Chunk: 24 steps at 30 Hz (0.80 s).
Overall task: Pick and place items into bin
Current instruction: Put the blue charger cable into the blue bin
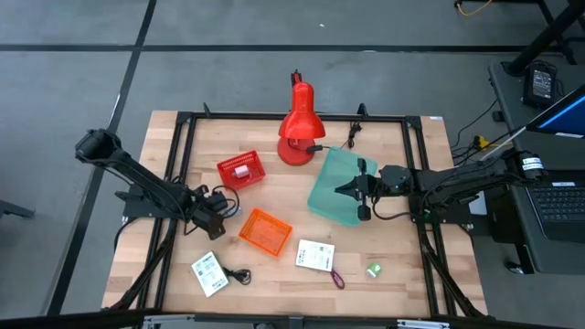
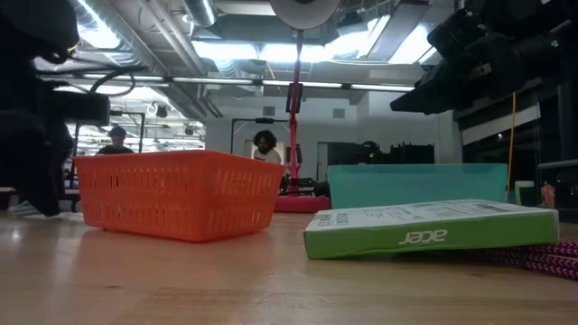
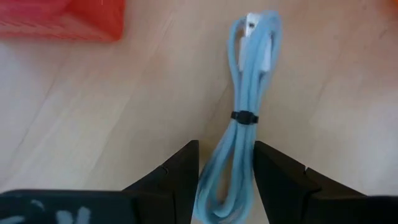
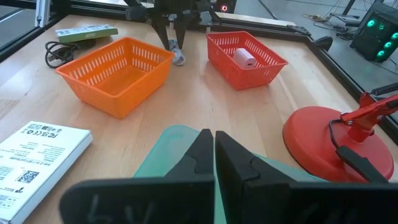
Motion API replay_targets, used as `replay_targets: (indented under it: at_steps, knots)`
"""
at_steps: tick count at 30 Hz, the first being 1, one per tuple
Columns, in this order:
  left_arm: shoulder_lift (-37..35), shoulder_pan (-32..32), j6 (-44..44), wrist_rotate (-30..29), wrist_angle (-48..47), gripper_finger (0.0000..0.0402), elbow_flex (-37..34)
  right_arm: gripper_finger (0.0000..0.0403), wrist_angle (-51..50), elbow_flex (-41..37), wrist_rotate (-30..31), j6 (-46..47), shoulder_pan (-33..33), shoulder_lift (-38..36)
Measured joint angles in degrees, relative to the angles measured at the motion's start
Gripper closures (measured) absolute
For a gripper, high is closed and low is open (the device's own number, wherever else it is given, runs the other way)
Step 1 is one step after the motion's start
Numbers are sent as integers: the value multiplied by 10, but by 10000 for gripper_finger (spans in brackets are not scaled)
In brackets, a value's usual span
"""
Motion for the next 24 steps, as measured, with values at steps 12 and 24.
replay_targets:
  at_steps: [12, 24]
  knots:
    - [15, -1, 44, 0, 9, 322, 0, 402, 2, 0, 0, 0, 0, 0]
    - [-49, 0, 49, 10, -10, 385, -2, 402, 2, 0, 0, 0, 0, 0]
